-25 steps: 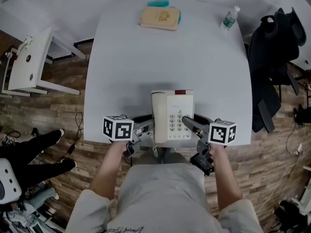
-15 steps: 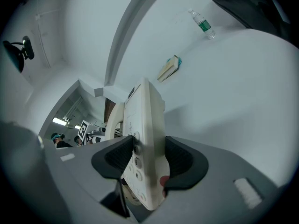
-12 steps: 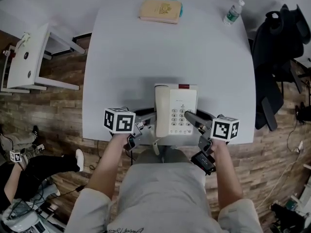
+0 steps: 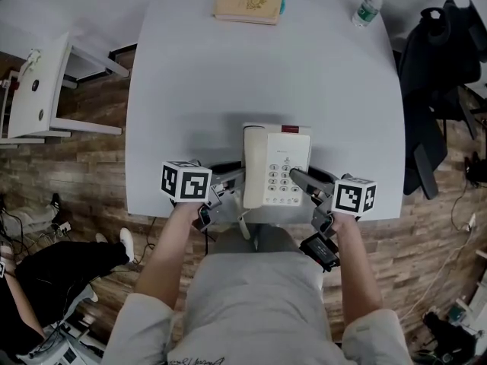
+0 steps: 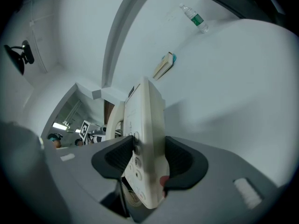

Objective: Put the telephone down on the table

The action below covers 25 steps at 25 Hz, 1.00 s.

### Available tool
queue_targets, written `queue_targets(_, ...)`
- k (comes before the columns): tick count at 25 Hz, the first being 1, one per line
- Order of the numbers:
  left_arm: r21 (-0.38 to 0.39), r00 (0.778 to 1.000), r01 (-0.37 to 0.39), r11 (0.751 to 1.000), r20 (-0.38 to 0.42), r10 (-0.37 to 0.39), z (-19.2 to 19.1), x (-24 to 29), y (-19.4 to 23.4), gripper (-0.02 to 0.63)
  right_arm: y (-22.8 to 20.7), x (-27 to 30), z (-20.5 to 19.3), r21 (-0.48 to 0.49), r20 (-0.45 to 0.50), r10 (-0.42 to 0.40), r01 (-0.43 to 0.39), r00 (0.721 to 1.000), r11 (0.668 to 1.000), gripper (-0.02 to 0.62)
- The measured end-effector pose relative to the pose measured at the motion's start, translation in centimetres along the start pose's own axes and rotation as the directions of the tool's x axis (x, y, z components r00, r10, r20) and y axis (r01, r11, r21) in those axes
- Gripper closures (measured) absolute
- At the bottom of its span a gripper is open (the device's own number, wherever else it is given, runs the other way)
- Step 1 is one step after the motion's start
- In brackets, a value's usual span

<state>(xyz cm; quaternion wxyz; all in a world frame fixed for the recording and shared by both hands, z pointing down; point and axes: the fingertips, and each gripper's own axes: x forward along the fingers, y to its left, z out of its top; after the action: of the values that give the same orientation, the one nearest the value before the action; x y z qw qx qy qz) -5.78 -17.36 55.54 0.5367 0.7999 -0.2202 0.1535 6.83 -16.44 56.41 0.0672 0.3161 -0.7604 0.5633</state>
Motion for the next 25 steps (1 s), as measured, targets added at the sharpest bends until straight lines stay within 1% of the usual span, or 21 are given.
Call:
queue_targets(6, -0.018, 1.0, 0.003, 1.0, -0.008, -0.003, 0.6, 0.5, 1.4, 0.463, -1.0, 1.2, 0.5, 0.016, -0.006, -0.011, 0.011, 1.0, 1.0, 0.371)
queue_targets(12, -0.025, 1.0, 0.019, 1.0, 0.007, -0.019, -0.1, 1.0, 0.9, 0.463, -1.1, 0.4, 0.4, -0.004, 0.011, -0.02, 0.02, 1.0, 1.0, 0.371)
queue_targets(17, -0.042, 1.0, 0.016, 0.999, 0.01, -0.015, 0.1, 1.6, 1.8, 0.463, -2.0, 0.9, 0.7, -0.001, 0.009, -0.037, 0.037, 0.999, 0.999, 0.371)
queue_targets(21, -0.056, 0.999, 0.029, 0.998, 0.02, -0.028, 0.1, 1.9, 2.3, 0.463, -2.3, 1.3, 0.8, -0.001, 0.006, -0.04, 0.04, 0.999, 0.999, 0.371)
queue_targets(25, -0.066, 1.0, 0.021, 0.998, 0.021, -0.019, 0.1, 2.2, 3.3, 0.464, -3.0, 1.9, 1.0, -0.001, -0.004, -0.05, 0.05, 0.999, 0.999, 0.371)
